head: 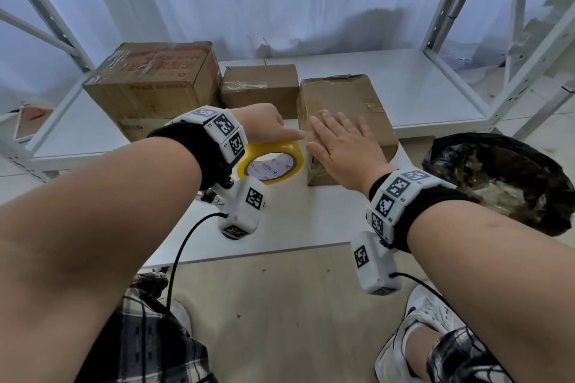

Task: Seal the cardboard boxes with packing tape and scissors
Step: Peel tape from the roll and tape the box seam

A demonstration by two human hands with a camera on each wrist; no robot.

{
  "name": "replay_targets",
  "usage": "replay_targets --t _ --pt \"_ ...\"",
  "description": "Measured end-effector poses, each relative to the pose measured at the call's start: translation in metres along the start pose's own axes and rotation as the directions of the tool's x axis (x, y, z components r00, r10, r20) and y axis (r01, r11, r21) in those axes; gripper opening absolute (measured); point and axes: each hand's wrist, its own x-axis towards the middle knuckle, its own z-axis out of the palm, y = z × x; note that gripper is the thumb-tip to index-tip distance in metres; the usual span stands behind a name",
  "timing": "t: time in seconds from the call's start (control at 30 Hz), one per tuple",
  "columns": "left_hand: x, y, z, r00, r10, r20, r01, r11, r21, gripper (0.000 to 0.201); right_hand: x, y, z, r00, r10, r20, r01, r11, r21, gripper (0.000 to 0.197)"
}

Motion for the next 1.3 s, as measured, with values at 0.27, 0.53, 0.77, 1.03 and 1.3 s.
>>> replay_targets --t 0.27,0.53,0.77,1.03,1.3 --pt "0.001 -0.001 0.003 0.998 -0.054 0.016 0.053 0.994 0.093 0.059 0.001 0.005 0.001 1.0 -0.005 -0.001 0.005 1.0 0.007 0.061" --pt "-0.013 -0.019 -0.01 0.997 0.007 0.076 0.008 0.981 -0.196 0.049 0.002 0.005 0.003 1.0 0.012 -0.001 -0.012 1.0 0.021 0.056" --pt "-0.039 -0.033 -0.012 0.984 0.141 0.106 -0.117 0.972 -0.202 0.06 0.0 0.002 0.0 1.0 0.008 -0.004 -0.008 1.0 0.023 0.056" --pt "-0.039 -0.033 -0.007 0.96 0.258 -0.11 -0.254 0.966 0.05 0.063 -0.02 -0.04 -0.008 0.838 -0.404 -0.367 0.419 0.907 -0.043 0.022" --pt "-0.041 -0.028 -0.004 0.922 0.347 -0.172 -0.325 0.934 0.146 0.064 -0.016 -0.103 0.028 0.938 -0.292 0.185 0.272 0.954 0.126 0.032"
